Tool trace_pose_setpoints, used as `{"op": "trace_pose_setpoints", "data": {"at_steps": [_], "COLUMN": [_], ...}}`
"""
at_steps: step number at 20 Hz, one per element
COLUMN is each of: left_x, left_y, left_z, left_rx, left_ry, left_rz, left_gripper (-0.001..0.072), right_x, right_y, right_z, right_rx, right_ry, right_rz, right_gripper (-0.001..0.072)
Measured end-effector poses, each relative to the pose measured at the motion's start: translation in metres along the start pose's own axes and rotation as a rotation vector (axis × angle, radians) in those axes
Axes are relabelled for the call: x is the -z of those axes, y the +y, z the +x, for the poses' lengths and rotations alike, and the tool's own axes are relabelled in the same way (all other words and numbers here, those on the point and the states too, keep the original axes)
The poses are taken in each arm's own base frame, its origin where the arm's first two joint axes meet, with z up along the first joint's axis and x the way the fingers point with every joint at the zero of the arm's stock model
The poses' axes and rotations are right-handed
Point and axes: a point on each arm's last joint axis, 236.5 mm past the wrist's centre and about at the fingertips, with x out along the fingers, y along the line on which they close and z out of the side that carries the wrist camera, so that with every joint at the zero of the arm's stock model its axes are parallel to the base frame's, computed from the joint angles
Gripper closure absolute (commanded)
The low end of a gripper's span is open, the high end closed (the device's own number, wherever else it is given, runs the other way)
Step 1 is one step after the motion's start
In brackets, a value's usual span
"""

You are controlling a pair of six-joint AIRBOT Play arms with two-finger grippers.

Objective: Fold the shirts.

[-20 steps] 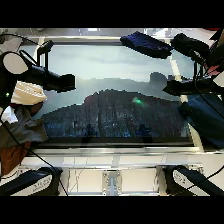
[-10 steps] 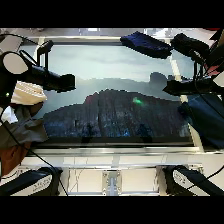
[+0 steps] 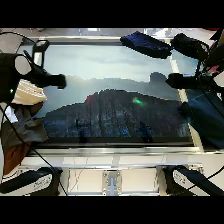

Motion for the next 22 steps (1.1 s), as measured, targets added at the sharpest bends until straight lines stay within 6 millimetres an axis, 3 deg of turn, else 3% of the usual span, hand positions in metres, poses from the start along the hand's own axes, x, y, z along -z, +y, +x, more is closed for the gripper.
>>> {"op": "trace_pose_setpoints", "data": {"at_steps": [4, 5, 7, 9, 13, 18, 19, 20, 21, 22], "left_x": [0.009, 0.017, 0.044, 0.077, 0.144, 0.193, 0.198, 0.201, 0.203, 0.204], "left_y": [0.148, 0.179, 0.240, 0.286, 0.335, 0.356, 0.359, 0.361, 0.363, 0.365], "left_z": [-0.013, -0.017, -0.025, -0.026, -0.002, 0.032, 0.039, 0.045, 0.050, 0.053], "left_rx": [-0.425, -0.492, -0.608, -0.668, -0.646, -0.603, -0.597, -0.591, -0.587, -0.586], "left_ry": [0.003, 0.008, 0.040, 0.085, 0.189, 0.301, 0.315, 0.322, 0.324, 0.323], "left_rz": [-0.104, -0.165, -0.295, -0.422, -0.657, -0.745, -0.742, -0.739, -0.740, -0.735], "left_gripper": [0.0003, 0.0003, 0.0004, 0.0004, 0.0004, 0.0006, 0.0038, 0.0234, 0.0643, 0.0692], "right_x": [-0.016, -0.019, -0.025, -0.029, -0.033, -0.036, -0.037, -0.037, -0.038, -0.039], "right_y": [-0.003, -0.003, -0.004, -0.005, -0.004, 0.002, 0.003, 0.006, 0.008, 0.010], "right_z": [-0.001, -0.001, -0.001, -0.002, -0.002, -0.003, -0.003, -0.003, -0.003, -0.004], "right_rx": [0.012, 0.015, 0.019, 0.023, 0.018, -0.009, -0.017, -0.027, -0.037, -0.048], "right_ry": [-0.066, -0.081, -0.105, -0.122, -0.142, -0.155, -0.156, -0.159, -0.160, -0.163], "right_rz": [0.000, 0.000, 0.000, 0.000, 0.005, 0.026, 0.031, 0.038, 0.045, 0.053], "right_gripper": [0.0687, 0.0599, 0.0234, 0.0206, 0.0206, 0.0206, 0.0207, 0.0207, 0.0208, 0.0208]}}
